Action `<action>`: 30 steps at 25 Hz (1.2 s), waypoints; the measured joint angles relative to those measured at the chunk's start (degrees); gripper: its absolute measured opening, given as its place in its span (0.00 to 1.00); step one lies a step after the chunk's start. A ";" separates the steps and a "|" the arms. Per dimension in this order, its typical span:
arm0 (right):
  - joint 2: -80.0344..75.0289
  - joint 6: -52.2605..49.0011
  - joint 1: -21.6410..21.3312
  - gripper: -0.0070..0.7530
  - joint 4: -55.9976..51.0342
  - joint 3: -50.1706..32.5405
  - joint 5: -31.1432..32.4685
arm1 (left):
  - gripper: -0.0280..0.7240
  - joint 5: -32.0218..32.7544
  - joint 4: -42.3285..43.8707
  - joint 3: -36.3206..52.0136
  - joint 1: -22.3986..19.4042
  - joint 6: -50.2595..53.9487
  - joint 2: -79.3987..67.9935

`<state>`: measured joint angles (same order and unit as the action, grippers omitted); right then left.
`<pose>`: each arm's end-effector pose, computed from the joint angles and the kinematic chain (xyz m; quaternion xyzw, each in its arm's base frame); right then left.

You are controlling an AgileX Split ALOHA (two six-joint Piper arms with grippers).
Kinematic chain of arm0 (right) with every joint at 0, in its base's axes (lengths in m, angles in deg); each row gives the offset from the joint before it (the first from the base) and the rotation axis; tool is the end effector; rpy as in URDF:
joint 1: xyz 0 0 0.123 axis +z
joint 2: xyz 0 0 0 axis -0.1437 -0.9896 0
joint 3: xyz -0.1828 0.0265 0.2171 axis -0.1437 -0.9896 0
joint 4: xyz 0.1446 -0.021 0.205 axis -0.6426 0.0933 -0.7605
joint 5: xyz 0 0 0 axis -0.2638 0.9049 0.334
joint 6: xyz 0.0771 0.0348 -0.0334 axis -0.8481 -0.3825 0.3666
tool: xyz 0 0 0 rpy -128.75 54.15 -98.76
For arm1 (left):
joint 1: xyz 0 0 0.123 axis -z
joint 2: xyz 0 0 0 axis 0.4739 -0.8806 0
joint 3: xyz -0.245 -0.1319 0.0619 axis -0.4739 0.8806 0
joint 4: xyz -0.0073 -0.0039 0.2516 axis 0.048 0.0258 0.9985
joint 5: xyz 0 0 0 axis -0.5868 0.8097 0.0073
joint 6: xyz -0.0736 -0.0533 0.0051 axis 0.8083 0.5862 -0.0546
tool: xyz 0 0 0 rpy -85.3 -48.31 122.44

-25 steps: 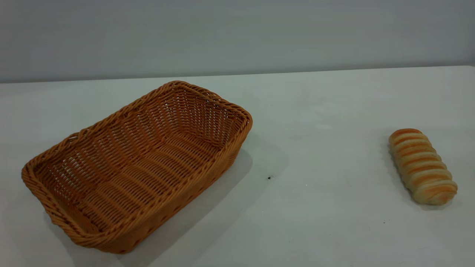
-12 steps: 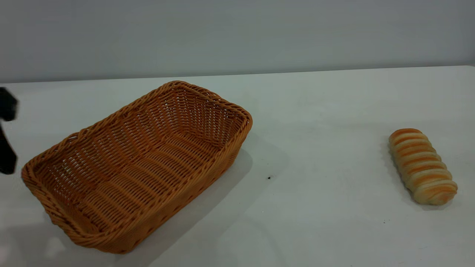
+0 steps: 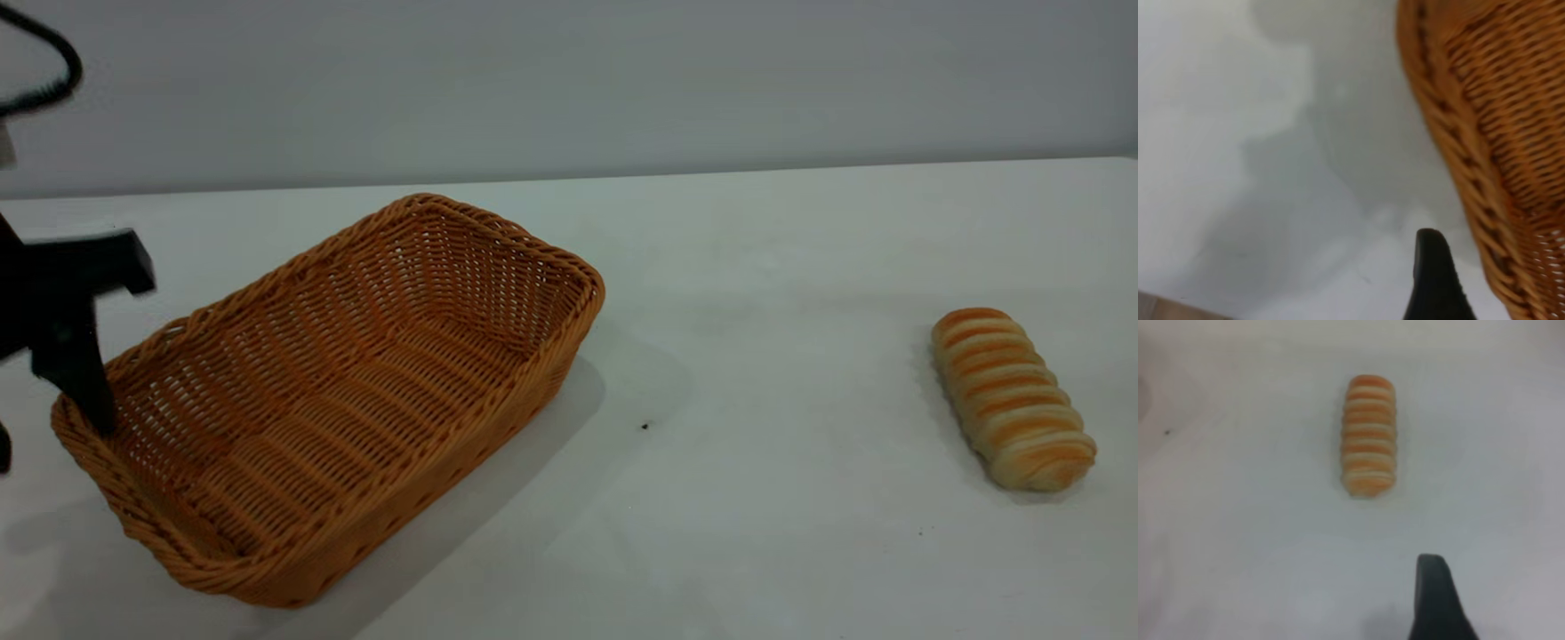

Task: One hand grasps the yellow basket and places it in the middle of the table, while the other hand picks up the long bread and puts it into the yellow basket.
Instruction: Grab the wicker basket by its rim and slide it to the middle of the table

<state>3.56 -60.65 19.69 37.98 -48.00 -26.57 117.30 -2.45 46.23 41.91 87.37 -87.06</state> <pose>0.1136 0.0142 0.3084 -0.0282 0.9220 0.0142 0.3859 0.2554 -0.0579 0.1503 -0.2348 0.9614 -0.0465 0.1359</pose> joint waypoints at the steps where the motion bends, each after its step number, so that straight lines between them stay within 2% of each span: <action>1: 0.00 0.45 0.00 0.66 -0.49 0.00 0.00 | 0.72 0.00 0.00 0.01 0.00 0.70 -1.27; 8: 0.00 2.24 0.09 0.66 -3.21 0.00 -0.11 | 0.72 -0.84 0.00 -0.12 0.00 2.16 -7.93; 15: 0.00 2.59 4.55 0.66 -1.76 0.00 -0.11 | 0.72 -6.33 -2.05 -0.52 0.00 2.29 -10.23; 25: 0.00 2.65 4.64 0.66 -1.33 0.00 -0.11 | 0.72 -8.21 -2.63 -3.73 0.00 2.29 -15.73; 28: 0.00 2.65 4.64 0.66 -1.33 0.00 -0.11 | 0.65 -8.23 -2.69 -4.51 0.00 2.33 -17.46; 30: 0.00 2.65 4.64 0.66 -1.33 0.00 -0.11 | 0.52 -8.61 -2.98 -4.61 0.00 2.27 -18.03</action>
<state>3.56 -57.99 24.33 36.65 -48.00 -26.69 108.69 -5.43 41.61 41.91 89.64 -105.09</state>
